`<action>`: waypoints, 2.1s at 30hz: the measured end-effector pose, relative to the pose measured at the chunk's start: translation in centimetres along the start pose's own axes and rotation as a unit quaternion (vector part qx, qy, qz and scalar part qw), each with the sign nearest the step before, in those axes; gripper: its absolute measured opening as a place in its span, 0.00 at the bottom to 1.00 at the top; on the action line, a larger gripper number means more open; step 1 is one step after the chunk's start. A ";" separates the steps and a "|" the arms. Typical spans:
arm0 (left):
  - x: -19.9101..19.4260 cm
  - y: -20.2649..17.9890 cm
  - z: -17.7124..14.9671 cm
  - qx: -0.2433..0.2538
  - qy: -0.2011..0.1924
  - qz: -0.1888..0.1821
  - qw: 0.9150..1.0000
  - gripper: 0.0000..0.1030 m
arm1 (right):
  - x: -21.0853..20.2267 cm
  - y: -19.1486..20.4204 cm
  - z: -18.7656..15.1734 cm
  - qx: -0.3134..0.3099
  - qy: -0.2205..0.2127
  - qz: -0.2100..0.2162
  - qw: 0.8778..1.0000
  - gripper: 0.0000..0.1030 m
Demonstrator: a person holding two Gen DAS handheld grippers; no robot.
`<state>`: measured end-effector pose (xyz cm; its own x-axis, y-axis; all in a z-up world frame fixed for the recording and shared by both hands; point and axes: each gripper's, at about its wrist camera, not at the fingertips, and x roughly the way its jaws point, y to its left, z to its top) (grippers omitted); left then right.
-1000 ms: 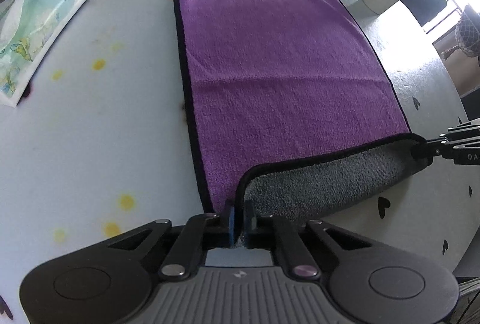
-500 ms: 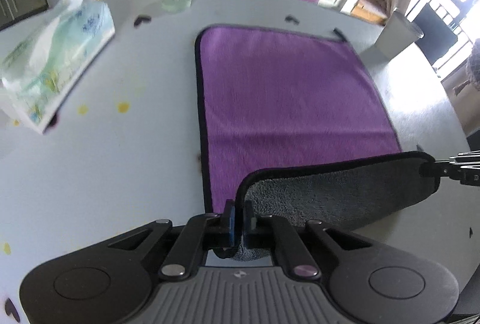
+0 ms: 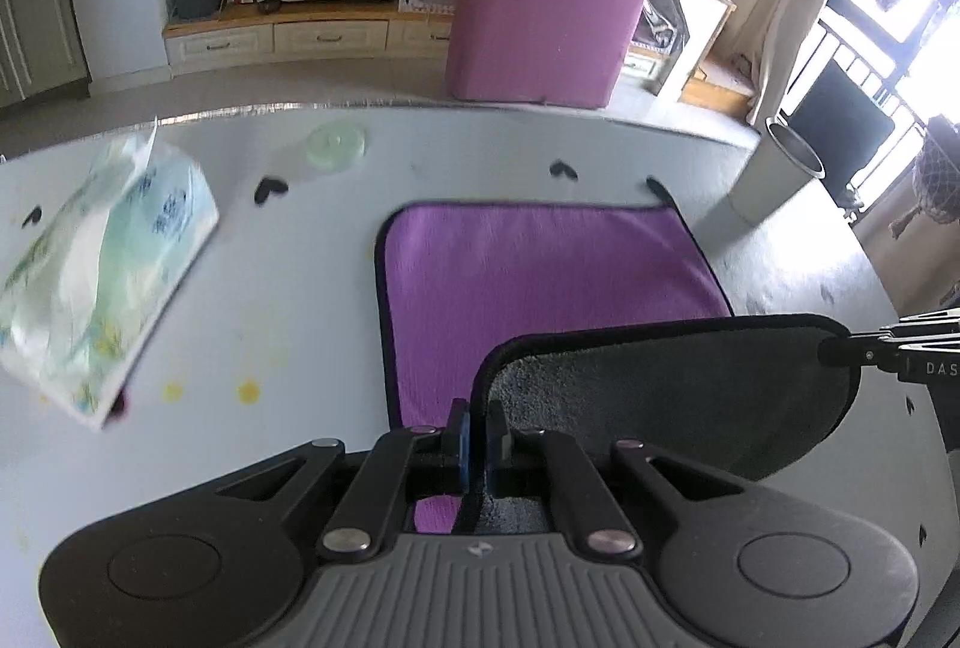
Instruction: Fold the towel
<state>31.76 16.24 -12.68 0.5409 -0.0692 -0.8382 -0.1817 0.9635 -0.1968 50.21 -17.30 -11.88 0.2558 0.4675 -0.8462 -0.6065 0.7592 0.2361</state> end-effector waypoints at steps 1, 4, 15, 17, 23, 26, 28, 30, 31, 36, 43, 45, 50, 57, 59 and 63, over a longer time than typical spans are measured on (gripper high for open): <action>0.2 0.0 0.7 0.001 -0.001 0.002 1.000 0.05 | 0.1 0.1 0.7 -0.004 -0.001 -0.003 1.000 0.04; 0.6 0.2 2.4 0.003 -0.004 0.008 1.000 0.05 | 0.3 0.1 2.8 -0.010 -0.006 -0.010 1.000 0.04; 3.6 0.2 8.5 0.015 -0.006 0.029 0.999 0.05 | 2.6 -0.6 9.2 -0.030 -0.021 -0.036 0.999 0.04; 4.6 0.4 9.3 0.012 -0.004 0.036 0.999 0.05 | 3.5 -0.8 10.0 -0.030 -0.020 -0.038 0.999 0.04; 6.9 1.6 10.4 -0.020 0.001 0.055 0.998 0.05 | 6.0 -1.3 11.2 -0.030 -0.018 -0.050 0.998 0.04; 7.9 1.8 10.7 -0.030 -0.003 0.062 0.998 0.05 | 6.9 -1.4 11.6 -0.027 -0.017 -0.055 0.998 0.04; 8.5 1.7 10.8 -0.032 -0.002 0.065 0.997 0.05 | 7.6 -1.6 11.8 -0.024 -0.016 -0.061 0.998 0.04; 9.1 1.6 10.9 -0.030 -0.001 0.065 0.997 0.05 | 8.5 -1.6 11.9 -0.025 -0.011 -0.065 0.997 0.04; 9.4 1.6 10.9 -0.032 0.000 0.063 0.998 0.05 | 8.9 -1.6 11.9 -0.026 -0.009 -0.069 0.997 0.04; 10.8 1.5 10.8 -0.028 0.010 0.062 0.998 0.05 | 10.6 -1.9 11.7 -0.020 -0.002 -0.077 0.997 0.04; 11.5 1.8 10.6 -0.024 0.024 0.085 0.996 0.26 | 11.5 -2.4 11.6 0.006 -0.007 -0.079 0.997 0.32; 11.2 2.0 10.6 -0.022 0.022 0.088 0.996 0.42 | 11.3 -2.4 11.5 0.010 -0.011 -0.077 0.997 0.41; 10.1 2.0 10.5 -0.022 0.011 0.095 0.995 0.79 | 10.3 -2.5 11.2 0.025 -0.021 -0.077 0.996 0.61; 7.9 1.2 10.1 -0.016 0.000 0.087 0.996 0.99 | 8.1 -2.7 10.4 0.024 -0.041 -0.078 0.996 0.99; 7.3 0.9 9.8 -0.017 0.002 0.082 0.997 1.00 | 7.3 -2.6 10.0 0.028 -0.049 -0.073 0.996 0.99; 5.7 0.0 8.9 -0.011 -0.003 0.085 0.996 1.00 | 5.7 -2.1 9.2 0.032 -0.057 -0.069 0.996 1.00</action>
<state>42.18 18.18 -12.92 0.5063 0.0960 -0.8570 -0.2884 0.9554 -0.0633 59.87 -12.10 -12.77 0.4188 0.4022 -0.8142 -0.5122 0.8450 0.1539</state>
